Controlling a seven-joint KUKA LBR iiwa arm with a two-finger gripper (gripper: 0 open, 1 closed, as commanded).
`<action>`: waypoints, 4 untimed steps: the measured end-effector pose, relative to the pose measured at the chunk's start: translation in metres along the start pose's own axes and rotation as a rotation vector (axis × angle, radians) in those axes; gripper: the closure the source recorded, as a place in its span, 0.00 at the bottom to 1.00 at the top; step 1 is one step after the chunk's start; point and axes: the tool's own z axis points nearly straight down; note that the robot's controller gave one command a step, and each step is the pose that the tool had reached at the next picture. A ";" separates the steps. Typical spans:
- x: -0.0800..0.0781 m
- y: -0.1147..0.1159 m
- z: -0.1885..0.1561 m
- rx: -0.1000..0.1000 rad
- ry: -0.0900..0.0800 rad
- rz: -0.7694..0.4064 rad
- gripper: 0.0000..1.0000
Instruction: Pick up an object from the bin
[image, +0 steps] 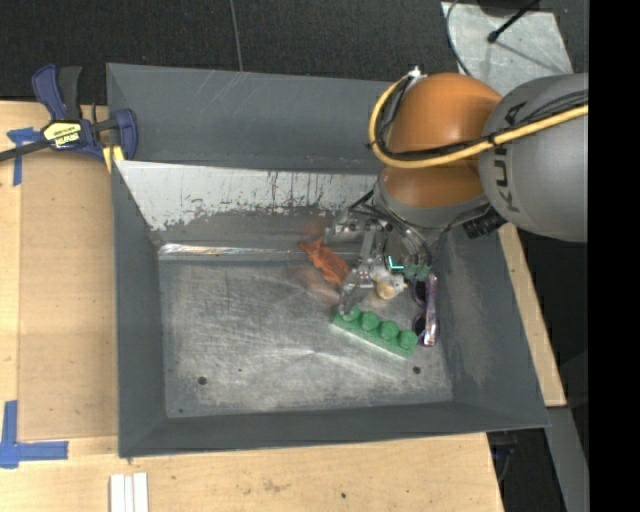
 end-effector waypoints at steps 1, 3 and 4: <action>-0.002 0.000 -0.004 0.000 -0.008 0.000 0.00; -0.022 0.008 0.078 -0.002 -0.039 0.232 0.00; -0.018 0.007 0.074 -0.002 -0.027 0.227 1.00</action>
Offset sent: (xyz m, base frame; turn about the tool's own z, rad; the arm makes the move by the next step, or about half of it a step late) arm 0.0096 -0.0284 -0.1039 0.2878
